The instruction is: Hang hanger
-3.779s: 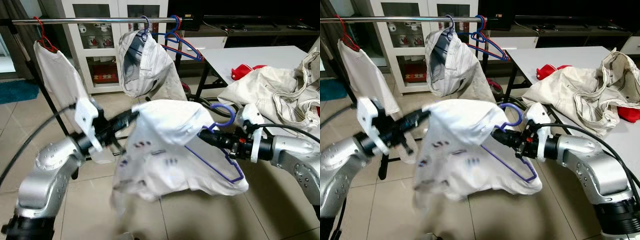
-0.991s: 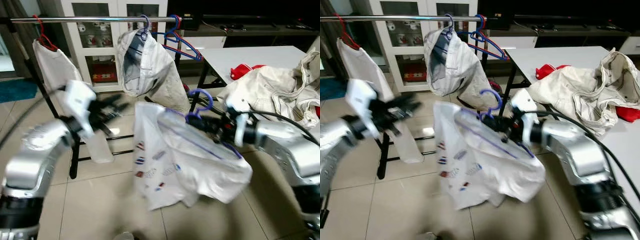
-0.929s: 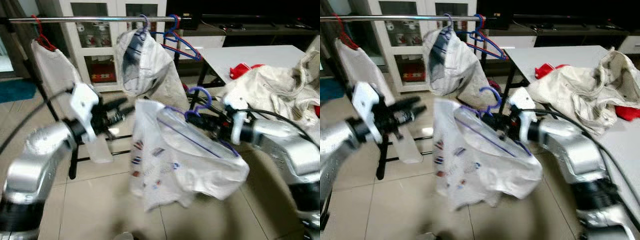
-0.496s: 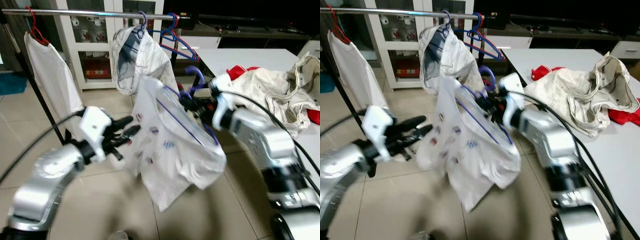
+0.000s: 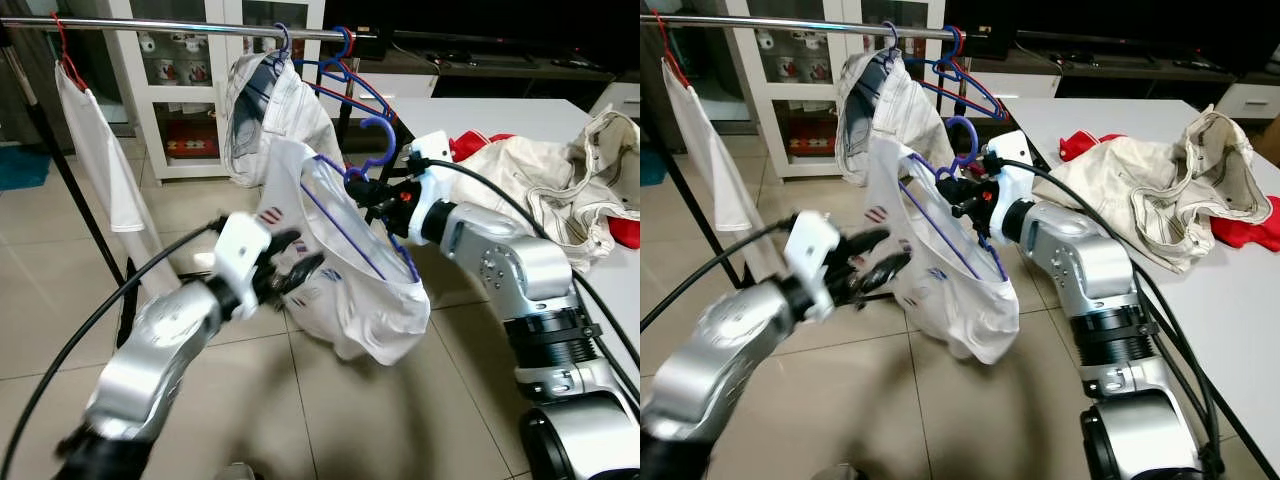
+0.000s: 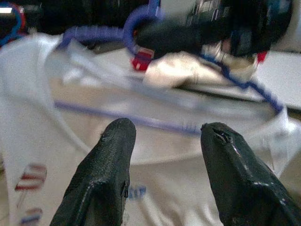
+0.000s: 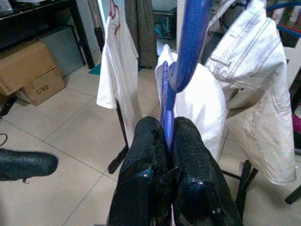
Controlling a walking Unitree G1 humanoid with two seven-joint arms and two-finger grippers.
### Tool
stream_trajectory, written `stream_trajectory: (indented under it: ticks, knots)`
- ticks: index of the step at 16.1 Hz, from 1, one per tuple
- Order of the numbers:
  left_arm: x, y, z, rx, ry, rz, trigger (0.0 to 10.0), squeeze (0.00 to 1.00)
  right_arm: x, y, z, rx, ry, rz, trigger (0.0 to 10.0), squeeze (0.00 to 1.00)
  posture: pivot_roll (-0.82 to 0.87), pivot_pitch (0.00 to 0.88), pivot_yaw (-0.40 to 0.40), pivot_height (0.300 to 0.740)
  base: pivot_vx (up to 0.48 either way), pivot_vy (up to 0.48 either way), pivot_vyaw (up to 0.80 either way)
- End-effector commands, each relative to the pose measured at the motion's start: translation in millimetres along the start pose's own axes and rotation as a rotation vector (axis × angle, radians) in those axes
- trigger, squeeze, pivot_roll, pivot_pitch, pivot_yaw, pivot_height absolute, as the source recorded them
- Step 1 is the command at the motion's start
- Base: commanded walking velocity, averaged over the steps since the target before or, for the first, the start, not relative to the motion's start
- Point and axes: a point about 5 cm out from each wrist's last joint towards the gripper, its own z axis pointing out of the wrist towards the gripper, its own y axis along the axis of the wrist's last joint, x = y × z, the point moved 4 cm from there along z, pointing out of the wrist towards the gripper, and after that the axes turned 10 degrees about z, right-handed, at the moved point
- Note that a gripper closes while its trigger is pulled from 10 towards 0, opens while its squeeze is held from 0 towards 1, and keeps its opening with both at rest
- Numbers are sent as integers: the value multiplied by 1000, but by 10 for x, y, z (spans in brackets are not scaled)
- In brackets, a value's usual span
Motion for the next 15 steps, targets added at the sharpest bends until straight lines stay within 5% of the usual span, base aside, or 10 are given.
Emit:
stream_trajectory:
  ticks: [1, 2, 3, 5, 6, 7, 15]
  knots:
    - [-117, 82, 89, -65, -79, -53, 10000, 0, -26, 46, -17, -19, -23, 10, 10000, 0, 66, 0, -83, 740, 0, 0, 0]
    - [-239, 152, 136, -117, -177, -139, 10000, 0, -23, 43, -7, -23, -25, 21, 10000, 0, 65, 0, -76, 740, 0, 0, 0]
    - [-333, 157, 156, -117, -264, -153, 10000, 1000, -19, 46, 8, -29, -26, 30, 10000, 0, 63, 0, -64, 740, 0, 0, 0]
    - [-448, 72, 198, -62, -392, -112, 10000, 1000, 9, 70, 27, -41, -21, 46, 10000, 0, 56, 0, -51, 740, 0, 0, 0]
    - [-425, 12, 243, -37, -407, -86, 10000, 855, 37, 87, 34, -46, -11, 57, 10000, 0, 49, 0, -40, 740, 0, 0, 0]
    - [-384, -76, 275, -2, -424, -47, 10000, 0, 83, 93, 35, -43, 9, 64, 10000, 0, 44, 0, -36, 740, 0, 0, 0]
    - [-479, -168, 452, -7, -595, -34, 10000, 0, 354, 41, -36, 3, 154, 91, 10000, 0, 25, 0, -36, 740, 0, 0, 0]
